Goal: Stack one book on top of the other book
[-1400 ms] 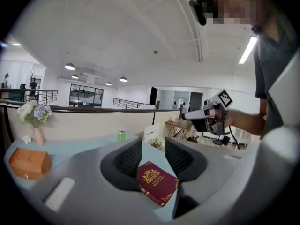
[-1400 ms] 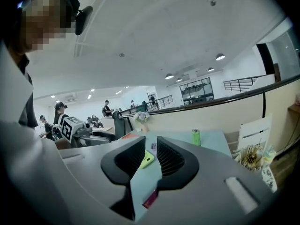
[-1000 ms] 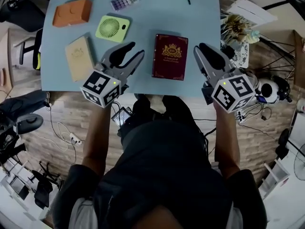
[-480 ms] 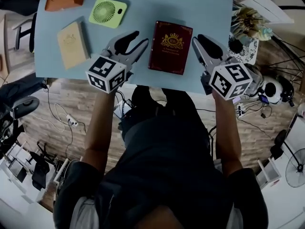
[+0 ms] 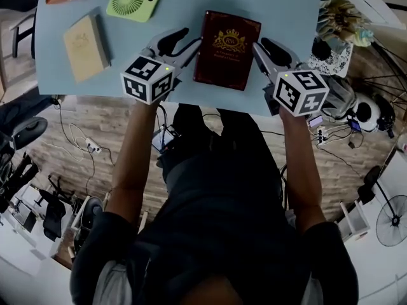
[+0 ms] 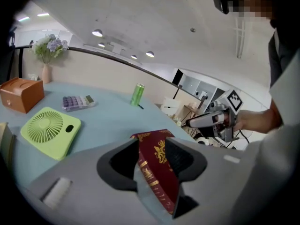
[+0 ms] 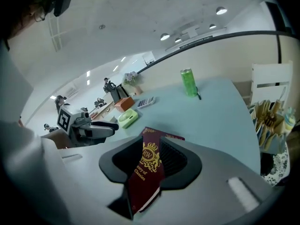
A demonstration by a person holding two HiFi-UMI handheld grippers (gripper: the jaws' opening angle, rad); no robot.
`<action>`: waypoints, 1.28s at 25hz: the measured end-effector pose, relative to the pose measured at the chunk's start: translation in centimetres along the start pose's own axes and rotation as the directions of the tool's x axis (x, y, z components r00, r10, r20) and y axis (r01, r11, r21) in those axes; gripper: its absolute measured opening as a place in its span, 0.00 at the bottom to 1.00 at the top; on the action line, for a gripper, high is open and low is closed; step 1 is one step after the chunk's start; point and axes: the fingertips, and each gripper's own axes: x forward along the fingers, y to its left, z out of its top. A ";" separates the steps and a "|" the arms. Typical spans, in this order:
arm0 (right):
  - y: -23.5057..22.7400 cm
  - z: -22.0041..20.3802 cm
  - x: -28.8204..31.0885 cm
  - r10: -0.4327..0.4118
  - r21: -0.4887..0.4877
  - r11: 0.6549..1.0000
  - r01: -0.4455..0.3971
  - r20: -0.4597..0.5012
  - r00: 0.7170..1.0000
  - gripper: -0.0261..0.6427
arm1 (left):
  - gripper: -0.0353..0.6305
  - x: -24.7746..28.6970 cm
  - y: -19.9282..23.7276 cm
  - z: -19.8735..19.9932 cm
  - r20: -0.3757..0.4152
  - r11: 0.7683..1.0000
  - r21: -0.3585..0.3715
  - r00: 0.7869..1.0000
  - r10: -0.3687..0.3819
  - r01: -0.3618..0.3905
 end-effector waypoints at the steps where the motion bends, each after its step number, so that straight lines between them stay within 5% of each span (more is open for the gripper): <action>1: -0.4 -0.6 0.3 -0.005 0.006 1.000 0.005 -0.013 1.000 0.18 | 0.36 0.4 0.2 -0.5 -0.007 1.000 -0.008 1.000 0.000 0.000; 15: -3.6 -7.0 3.9 -0.033 0.135 0.989 0.053 -0.147 0.989 0.26 | 0.37 4.5 1.2 -6.5 -0.128 0.993 -0.115 0.991 -0.028 0.013; 24: -3.5 -7.7 4.5 -0.015 0.235 0.971 0.041 -0.113 0.993 0.24 | 0.34 5.0 0.8 -6.9 -0.090 0.981 -0.178 0.992 -0.088 0.071; 32: 0.1 -4.7 5.2 -0.007 0.182 0.983 0.026 -0.105 0.994 0.21 | 0.34 1.2 2.2 -5.4 -0.031 0.989 -0.148 0.999 0.021 -0.025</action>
